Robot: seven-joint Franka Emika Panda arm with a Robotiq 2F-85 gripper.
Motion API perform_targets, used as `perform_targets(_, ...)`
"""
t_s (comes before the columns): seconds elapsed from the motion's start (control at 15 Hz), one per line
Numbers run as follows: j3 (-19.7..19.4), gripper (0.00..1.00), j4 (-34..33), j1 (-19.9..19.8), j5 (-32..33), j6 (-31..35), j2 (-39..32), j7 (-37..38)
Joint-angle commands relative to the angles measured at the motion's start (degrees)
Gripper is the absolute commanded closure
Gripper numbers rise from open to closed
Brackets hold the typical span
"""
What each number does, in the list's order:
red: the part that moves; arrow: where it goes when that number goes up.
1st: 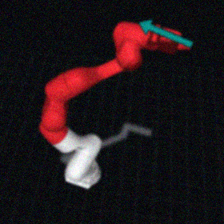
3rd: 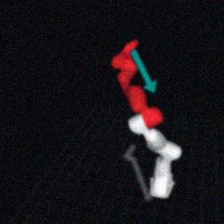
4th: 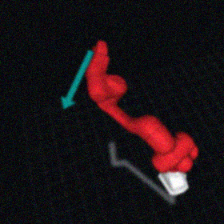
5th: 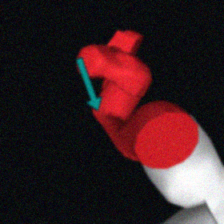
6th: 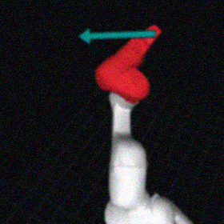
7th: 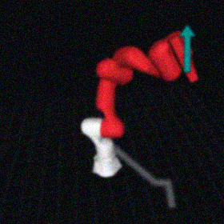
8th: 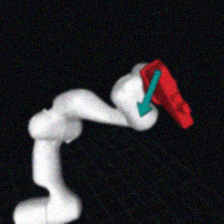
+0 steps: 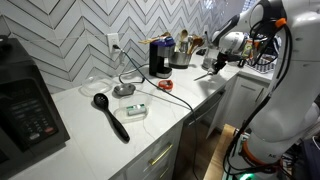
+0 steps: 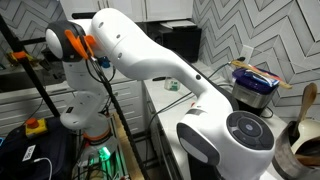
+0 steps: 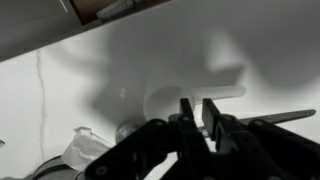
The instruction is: Move the transparent measuring cup from the left to the right
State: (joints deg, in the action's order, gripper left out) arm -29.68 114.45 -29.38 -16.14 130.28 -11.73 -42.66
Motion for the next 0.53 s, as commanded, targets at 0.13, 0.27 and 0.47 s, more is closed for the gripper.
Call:
perform_targets(0.13,3.33,0.34,-0.02,-2.94,-0.97,-0.09,4.72,-2.08)
perform_targets(0.27,3.72,0.19,1.51,-2.93,-2.60,-1.67,10.67,-5.26)
perform_targets(0.47,2.63,0.22,-1.32,-1.27,-2.15,-2.67,9.02,-4.88)
